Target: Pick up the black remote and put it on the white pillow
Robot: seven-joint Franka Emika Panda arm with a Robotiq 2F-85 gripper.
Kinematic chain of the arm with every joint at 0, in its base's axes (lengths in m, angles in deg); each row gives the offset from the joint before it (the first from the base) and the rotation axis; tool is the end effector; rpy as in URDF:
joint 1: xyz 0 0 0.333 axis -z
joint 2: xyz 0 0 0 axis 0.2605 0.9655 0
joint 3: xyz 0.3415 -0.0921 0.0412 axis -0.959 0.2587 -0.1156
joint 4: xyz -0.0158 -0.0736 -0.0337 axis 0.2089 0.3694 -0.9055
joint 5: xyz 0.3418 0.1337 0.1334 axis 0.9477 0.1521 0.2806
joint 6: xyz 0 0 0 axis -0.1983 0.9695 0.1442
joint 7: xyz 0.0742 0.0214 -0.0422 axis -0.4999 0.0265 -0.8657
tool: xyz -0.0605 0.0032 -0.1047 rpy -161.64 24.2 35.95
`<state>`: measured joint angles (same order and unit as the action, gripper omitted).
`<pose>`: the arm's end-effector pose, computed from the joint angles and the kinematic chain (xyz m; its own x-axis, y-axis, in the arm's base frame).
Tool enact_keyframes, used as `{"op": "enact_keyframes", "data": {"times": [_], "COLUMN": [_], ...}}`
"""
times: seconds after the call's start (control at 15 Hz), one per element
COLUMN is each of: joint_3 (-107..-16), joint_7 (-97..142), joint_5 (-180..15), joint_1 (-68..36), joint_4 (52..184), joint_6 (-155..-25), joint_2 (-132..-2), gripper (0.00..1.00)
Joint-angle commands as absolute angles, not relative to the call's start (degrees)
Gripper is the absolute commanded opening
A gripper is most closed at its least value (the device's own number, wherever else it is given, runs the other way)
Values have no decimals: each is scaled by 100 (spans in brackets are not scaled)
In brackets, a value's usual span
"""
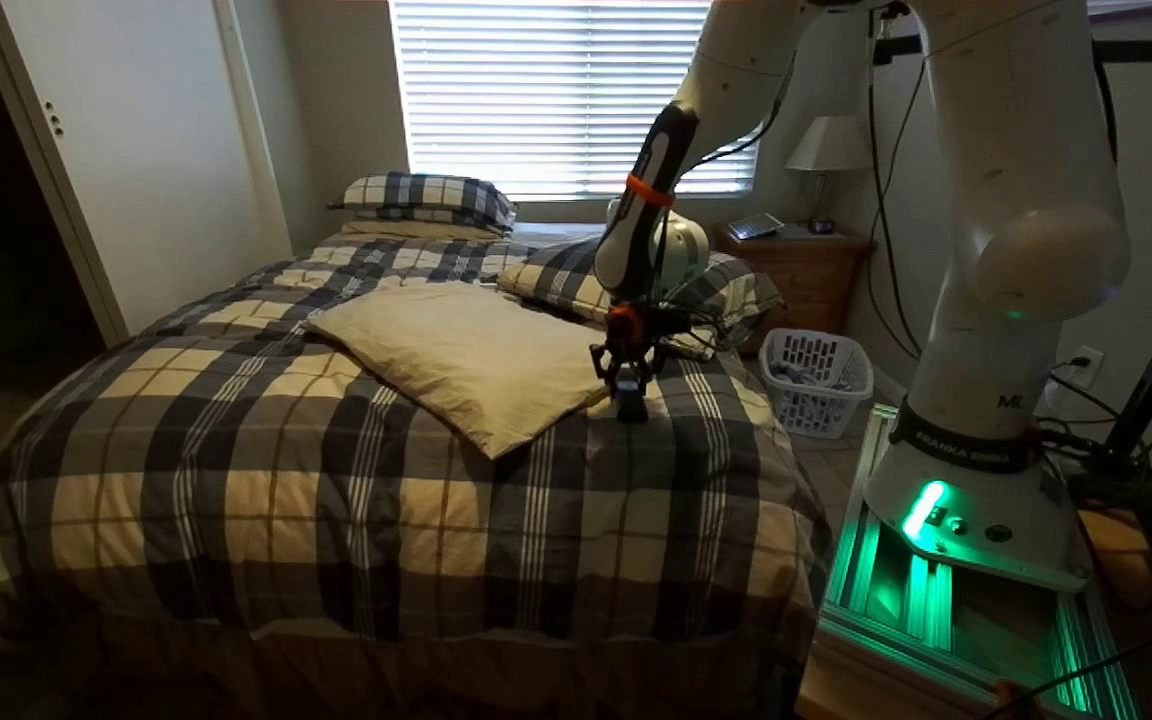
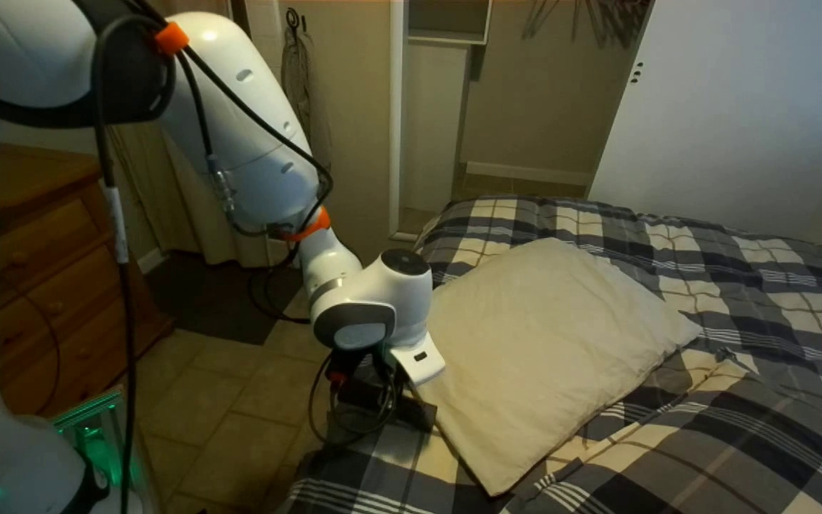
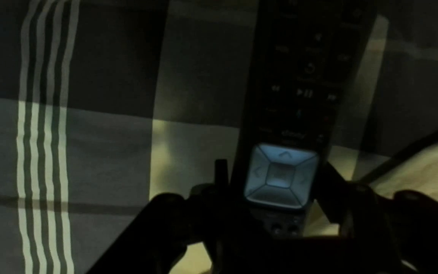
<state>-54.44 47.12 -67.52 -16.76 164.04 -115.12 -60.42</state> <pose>0.4904 -0.0961 0.1741 0.6598 -0.7513 -0.0089 -0.7512 -0.6599 0.0145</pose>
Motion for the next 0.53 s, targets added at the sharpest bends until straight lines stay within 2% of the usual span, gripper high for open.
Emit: {"op": "enact_keyframes", "data": {"times": [0.0, 0.47], "joint_3": [-5212, -5275], "joint_7": [4515, 4089], "joint_5": [-7437, -8585], "joint_1": [-1924, -1875], "joint_4": [16529, 15944], "joint_6": [-11477, -11276], "joint_2": [-6699, -7029], "gripper": [32, 32]}}
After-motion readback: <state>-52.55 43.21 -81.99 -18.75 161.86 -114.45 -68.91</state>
